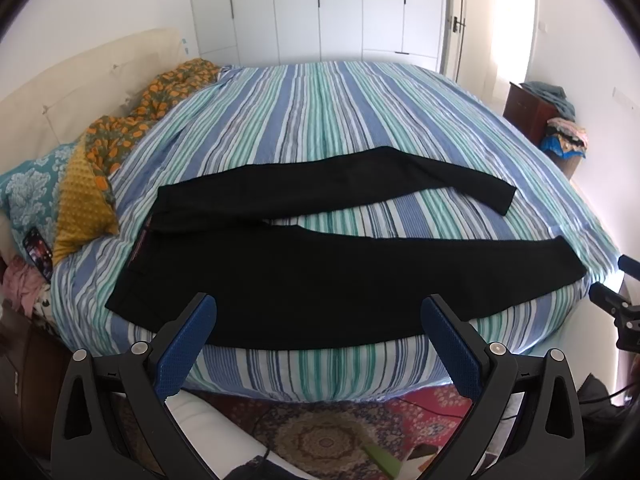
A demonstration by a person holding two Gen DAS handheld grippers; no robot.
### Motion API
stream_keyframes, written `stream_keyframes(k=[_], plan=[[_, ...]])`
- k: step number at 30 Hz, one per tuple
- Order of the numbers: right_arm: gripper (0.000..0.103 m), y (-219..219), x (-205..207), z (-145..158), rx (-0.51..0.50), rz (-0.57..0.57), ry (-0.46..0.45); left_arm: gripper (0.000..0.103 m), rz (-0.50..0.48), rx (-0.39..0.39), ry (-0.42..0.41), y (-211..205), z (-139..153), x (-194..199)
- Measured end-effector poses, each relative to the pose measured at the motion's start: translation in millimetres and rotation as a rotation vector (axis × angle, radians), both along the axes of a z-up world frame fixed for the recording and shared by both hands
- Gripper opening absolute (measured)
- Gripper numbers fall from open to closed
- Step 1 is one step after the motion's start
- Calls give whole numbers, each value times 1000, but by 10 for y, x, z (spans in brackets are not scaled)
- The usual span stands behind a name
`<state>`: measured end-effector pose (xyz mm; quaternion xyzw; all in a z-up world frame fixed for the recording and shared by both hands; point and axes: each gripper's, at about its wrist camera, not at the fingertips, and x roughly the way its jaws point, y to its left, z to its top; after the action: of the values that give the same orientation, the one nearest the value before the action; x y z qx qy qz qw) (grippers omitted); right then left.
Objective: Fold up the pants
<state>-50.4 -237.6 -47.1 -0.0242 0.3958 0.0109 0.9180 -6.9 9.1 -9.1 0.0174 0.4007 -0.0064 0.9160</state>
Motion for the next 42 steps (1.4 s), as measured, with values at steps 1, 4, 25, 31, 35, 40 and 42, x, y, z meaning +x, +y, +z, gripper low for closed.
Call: stream_keyframes(k=[1, 4, 25, 31, 35, 40, 42], plan=[[103, 1, 4, -2, 0, 1, 1, 102, 0, 0, 0, 1, -2, -1], [103, -1, 4, -11, 1, 1, 4, 102, 1, 0, 2, -2, -2, 0], [103, 20, -1, -28, 6, 6, 7, 102, 1, -2, 6, 1, -6, -4], [103, 30, -9, -53, 11, 6, 6, 102, 1, -2, 6, -5, -5, -1], [103, 35, -9, -61, 13, 1, 7, 102, 1, -2, 7, -5, -7, -3], [103, 20, 6, -71, 17, -4, 14, 102, 0, -2, 10, 5, -26, -25], [103, 13, 4, -78, 19, -5, 17, 102, 0, -2, 10, 6, -28, -25]])
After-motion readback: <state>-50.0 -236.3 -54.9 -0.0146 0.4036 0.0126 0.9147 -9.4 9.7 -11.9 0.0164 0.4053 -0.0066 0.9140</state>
